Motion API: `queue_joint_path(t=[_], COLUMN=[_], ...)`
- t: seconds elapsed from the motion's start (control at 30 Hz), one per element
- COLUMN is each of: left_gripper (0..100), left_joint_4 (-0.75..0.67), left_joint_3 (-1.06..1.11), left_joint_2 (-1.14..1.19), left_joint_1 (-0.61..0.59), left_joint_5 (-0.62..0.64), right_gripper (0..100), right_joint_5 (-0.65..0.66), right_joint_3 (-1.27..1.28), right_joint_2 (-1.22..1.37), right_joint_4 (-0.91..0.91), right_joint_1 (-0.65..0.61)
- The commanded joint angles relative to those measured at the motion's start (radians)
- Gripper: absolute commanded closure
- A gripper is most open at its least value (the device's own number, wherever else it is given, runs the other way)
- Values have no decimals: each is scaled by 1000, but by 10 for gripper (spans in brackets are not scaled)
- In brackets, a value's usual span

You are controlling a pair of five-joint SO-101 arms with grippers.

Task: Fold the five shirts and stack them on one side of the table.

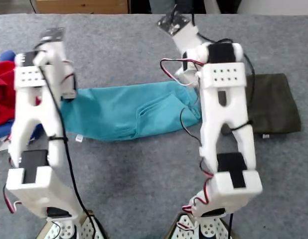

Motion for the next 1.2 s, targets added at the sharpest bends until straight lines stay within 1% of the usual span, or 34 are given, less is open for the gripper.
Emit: queue_joint_path(t=[0.0,0.13,0.27,0.43,0.57,0.6,0.77,0.97,1.07,1.17], left_gripper=[970,970,970,970,970,970,970,970,968,967], left_joint_4=[3,2,-20,-20,-23,-43,-184,-308,-371,-463], left_joint_3=[-21,-22,-53,-151,-234,-237,-186,-111,-77,-22], left_joint_2=[-64,-66,-66,-60,-55,-55,-55,-57,-57,-55], left_joint_1=[114,249,380,513,596,615,670,733,739,737], left_joint_5=[11,54,94,97,98,114,193,201,201,201], right_gripper=[985,985,984,984,984,984,984,984,984,984], right_joint_5=[2,-3,-77,-133,-126,-126,-126,-126,-126,-126], right_joint_3=[-50,-44,-44,-31,4,2,-2,7,8,8], right_joint_2=[-136,-243,-337,-387,-390,-392,-392,-420,-429,-432], right_joint_4=[-77,-158,-232,-273,-310,-321,-330,-347,-344,-344], right_joint_1=[49,133,258,385,440,460,548,589,601,601])
